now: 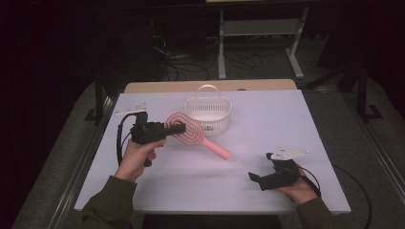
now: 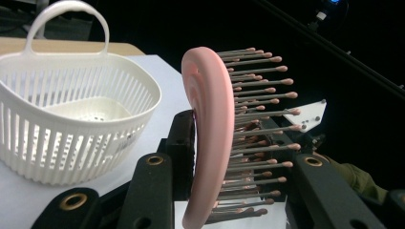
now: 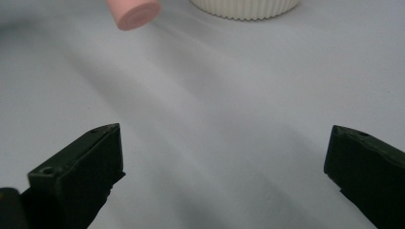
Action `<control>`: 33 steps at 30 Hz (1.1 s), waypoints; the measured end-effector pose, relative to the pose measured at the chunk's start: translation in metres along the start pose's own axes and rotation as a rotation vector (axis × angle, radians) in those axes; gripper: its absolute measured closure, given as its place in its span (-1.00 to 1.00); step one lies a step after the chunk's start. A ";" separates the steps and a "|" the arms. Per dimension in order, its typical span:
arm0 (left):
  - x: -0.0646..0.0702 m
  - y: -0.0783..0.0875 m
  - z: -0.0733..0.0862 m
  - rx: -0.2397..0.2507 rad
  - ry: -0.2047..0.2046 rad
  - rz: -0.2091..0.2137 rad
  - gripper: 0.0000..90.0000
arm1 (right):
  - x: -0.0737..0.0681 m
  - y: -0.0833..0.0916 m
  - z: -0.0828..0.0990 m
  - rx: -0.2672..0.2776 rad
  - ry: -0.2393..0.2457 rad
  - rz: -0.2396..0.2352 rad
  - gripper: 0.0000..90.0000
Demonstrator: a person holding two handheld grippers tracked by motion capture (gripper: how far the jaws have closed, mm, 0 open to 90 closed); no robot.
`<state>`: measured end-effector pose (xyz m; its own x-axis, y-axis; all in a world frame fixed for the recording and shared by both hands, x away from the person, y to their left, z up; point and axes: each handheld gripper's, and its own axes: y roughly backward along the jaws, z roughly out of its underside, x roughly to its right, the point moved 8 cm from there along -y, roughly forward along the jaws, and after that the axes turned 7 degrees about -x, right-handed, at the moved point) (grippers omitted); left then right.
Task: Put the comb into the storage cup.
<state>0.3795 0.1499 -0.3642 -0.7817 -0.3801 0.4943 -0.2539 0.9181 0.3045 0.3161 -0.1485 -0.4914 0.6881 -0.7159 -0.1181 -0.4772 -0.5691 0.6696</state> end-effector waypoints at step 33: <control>-0.010 0.005 -0.050 0.069 -0.009 -0.003 0.43 | 0.000 0.001 -0.002 0.009 0.003 0.005 -1.00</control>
<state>0.4143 0.1528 -0.3271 -0.7859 -0.3822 0.4861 -0.2945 0.9226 0.2493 0.3170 -0.1477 -0.4892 0.6874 -0.7175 -0.1126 -0.4852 -0.5691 0.6639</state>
